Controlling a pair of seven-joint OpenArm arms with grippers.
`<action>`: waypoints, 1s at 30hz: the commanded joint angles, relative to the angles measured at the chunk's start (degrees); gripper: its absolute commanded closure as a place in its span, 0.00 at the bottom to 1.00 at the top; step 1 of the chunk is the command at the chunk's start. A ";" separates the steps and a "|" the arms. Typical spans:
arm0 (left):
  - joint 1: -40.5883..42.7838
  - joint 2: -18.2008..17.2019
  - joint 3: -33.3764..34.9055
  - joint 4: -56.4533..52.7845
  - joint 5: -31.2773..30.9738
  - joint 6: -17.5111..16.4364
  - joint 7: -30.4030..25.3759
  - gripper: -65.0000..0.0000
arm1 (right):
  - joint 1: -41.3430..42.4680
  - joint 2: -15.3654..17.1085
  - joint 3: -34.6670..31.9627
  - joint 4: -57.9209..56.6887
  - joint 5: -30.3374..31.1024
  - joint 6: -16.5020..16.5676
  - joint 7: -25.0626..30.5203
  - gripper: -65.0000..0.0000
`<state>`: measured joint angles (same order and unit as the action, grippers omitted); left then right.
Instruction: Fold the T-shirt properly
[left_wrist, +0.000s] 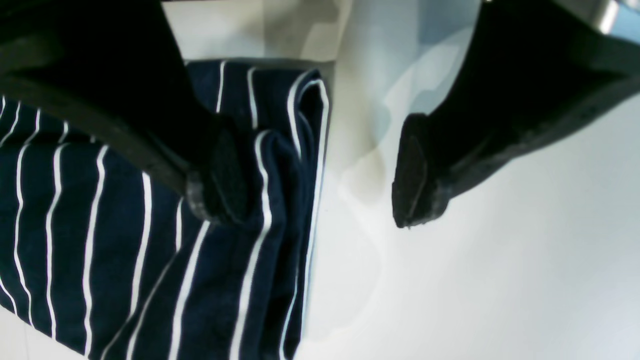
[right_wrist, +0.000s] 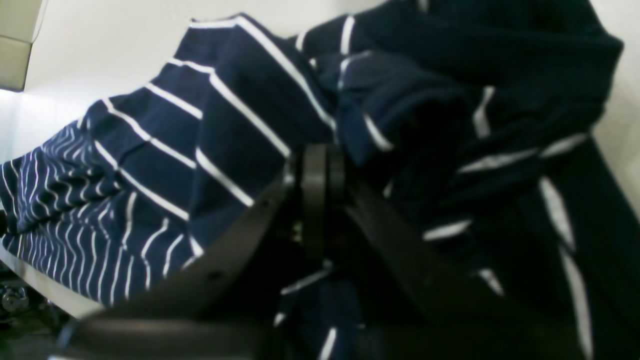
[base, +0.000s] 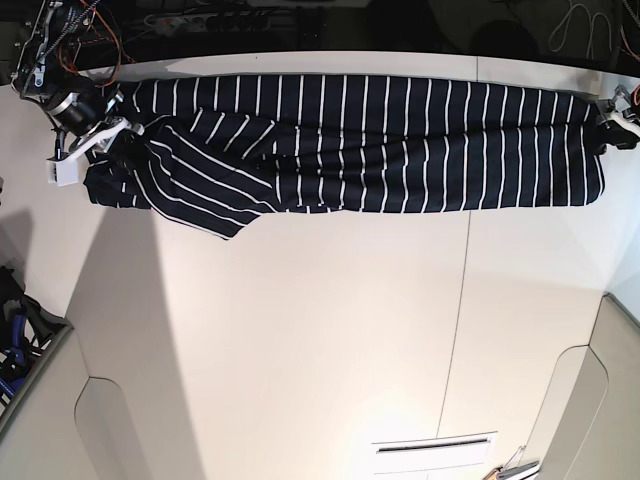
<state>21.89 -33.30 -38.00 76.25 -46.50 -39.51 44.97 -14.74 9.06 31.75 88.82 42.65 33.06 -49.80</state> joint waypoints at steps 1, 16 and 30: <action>-0.11 -0.94 -0.46 0.59 -0.76 -0.49 -0.85 0.26 | 0.26 0.74 0.15 0.74 1.33 0.39 0.24 1.00; 0.07 5.38 -0.46 0.61 -7.34 -0.49 7.26 0.26 | 0.26 0.74 0.15 0.74 3.91 0.39 -1.22 1.00; -0.02 5.35 8.35 0.63 -13.25 -0.49 10.03 0.37 | 0.26 0.74 0.15 0.76 5.79 0.66 -1.29 1.00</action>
<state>21.26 -27.46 -29.89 76.86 -61.91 -40.73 52.38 -14.74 9.06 31.75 88.79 46.96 33.10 -51.72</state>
